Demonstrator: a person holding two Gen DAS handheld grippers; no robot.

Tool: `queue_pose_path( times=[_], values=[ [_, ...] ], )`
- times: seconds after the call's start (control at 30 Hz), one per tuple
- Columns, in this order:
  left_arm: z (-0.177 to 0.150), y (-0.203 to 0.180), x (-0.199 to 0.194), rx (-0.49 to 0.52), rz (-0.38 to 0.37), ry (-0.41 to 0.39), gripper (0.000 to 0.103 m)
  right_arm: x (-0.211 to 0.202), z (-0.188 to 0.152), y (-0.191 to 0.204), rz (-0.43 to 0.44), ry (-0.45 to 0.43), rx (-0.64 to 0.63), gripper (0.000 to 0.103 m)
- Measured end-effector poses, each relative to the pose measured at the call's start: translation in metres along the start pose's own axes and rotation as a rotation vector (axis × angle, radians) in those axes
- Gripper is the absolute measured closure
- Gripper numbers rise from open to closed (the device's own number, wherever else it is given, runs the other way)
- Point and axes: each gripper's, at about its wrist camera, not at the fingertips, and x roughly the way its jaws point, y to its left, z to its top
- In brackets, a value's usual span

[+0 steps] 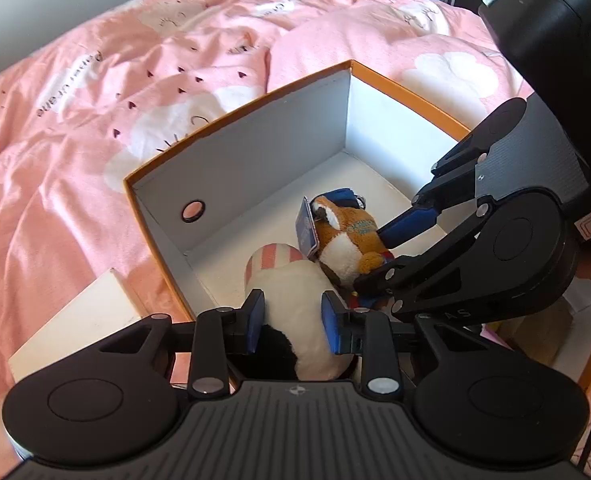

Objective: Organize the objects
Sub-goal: 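Lower both plush toys into the orange box and open both tools, then grasp the orange crocheted persimmon with the left tool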

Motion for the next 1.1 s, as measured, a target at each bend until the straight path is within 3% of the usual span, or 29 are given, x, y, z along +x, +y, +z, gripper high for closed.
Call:
queue_pose_path(
  times=[0.27,0.37,0.63,0.93,1.1],
  values=[
    [-0.017,-0.002,-0.022,-0.099,0.063,-0.125,0.067,-0.017,-0.012,0.008,-0.073,-0.068,0.045,0.058],
    [-0.02,0.001,-0.036,-0.143,0.087,-0.157,0.06,-0.033,-0.016,0.017,-0.136,-0.124,0.045,0.049],
    [-0.03,0.011,-0.079,-0.233,0.09,-0.232,0.054,-0.077,-0.03,0.043,-0.199,-0.299,0.109,0.044],
    [-0.056,0.033,-0.116,-0.343,0.09,-0.259,0.054,-0.102,-0.037,0.086,-0.167,-0.448,0.123,0.038],
    [-0.077,0.052,-0.128,-0.419,0.077,-0.222,0.054,-0.1,-0.035,0.114,-0.141,-0.492,0.072,0.037]
  ],
)
